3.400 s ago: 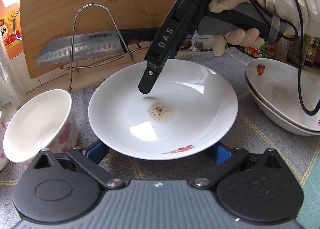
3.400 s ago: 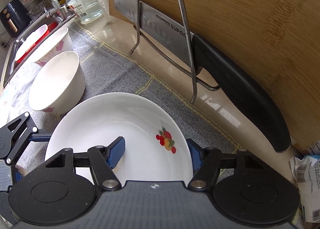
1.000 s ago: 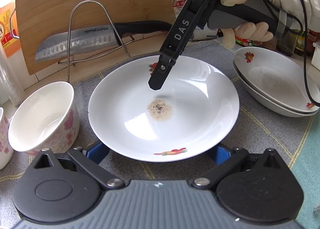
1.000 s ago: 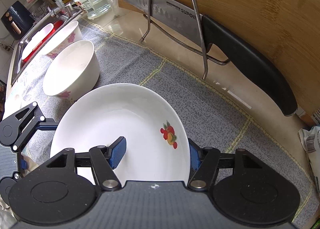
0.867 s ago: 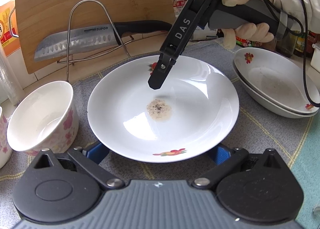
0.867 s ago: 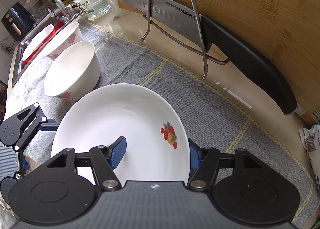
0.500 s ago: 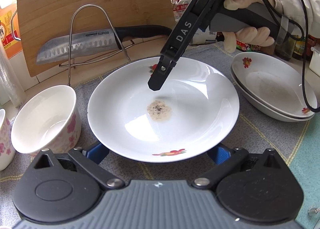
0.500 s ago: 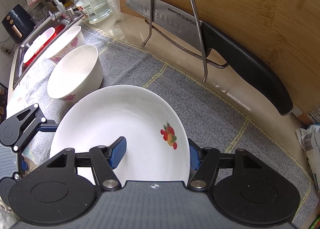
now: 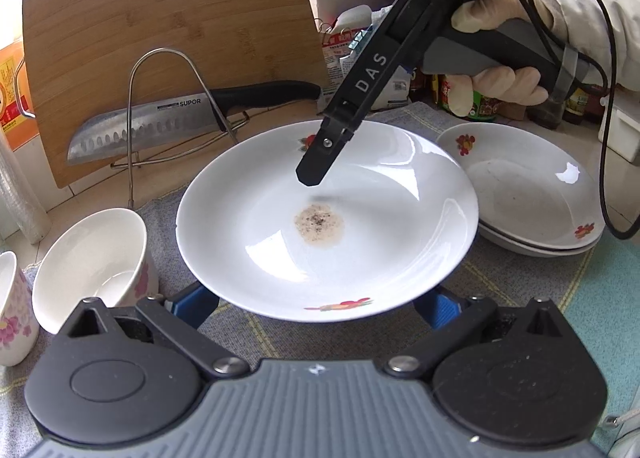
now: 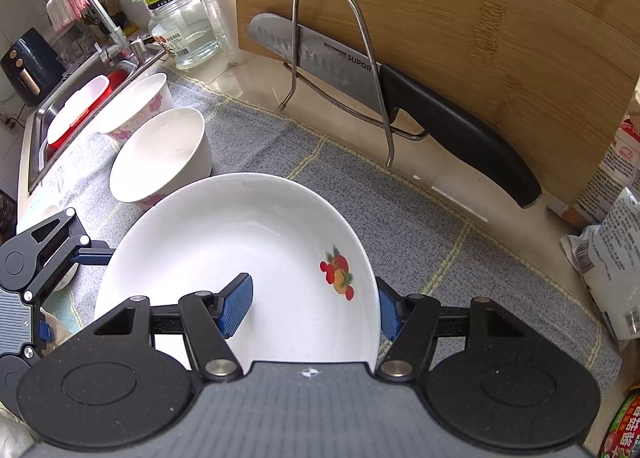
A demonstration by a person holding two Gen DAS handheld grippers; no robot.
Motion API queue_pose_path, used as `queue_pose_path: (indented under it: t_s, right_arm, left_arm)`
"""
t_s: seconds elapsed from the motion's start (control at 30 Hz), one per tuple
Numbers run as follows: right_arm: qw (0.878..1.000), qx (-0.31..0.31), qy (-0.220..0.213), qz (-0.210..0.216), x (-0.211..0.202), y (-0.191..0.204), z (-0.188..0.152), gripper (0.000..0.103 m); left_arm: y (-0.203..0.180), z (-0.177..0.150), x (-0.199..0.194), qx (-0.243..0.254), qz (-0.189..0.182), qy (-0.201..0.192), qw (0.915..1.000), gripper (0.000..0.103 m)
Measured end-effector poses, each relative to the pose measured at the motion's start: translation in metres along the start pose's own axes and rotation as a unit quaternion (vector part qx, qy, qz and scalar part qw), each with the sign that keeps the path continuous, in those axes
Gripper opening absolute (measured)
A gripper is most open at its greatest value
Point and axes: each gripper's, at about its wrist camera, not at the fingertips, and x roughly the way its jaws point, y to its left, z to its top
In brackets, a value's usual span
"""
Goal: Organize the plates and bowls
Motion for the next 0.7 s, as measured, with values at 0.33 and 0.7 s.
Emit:
queue_pose_path:
  t_s: [0.33,0.7]
  right_arm:
    - [0.999,0.032,-0.025,-0.030,-0.036,-0.008,-0.028,0.069]
    - [0.992,0.096,-0.044,-0.073,-0.079,-0.027,-0.084,0.069]
  left_arm:
    - [-0.021,0.015,-0.004,0.029,-0.025,-0.018,0.9991,0.102]
    - [-0.056,0.032,0.007,0.073,-0.081,-0.033,0.9934,0.102]
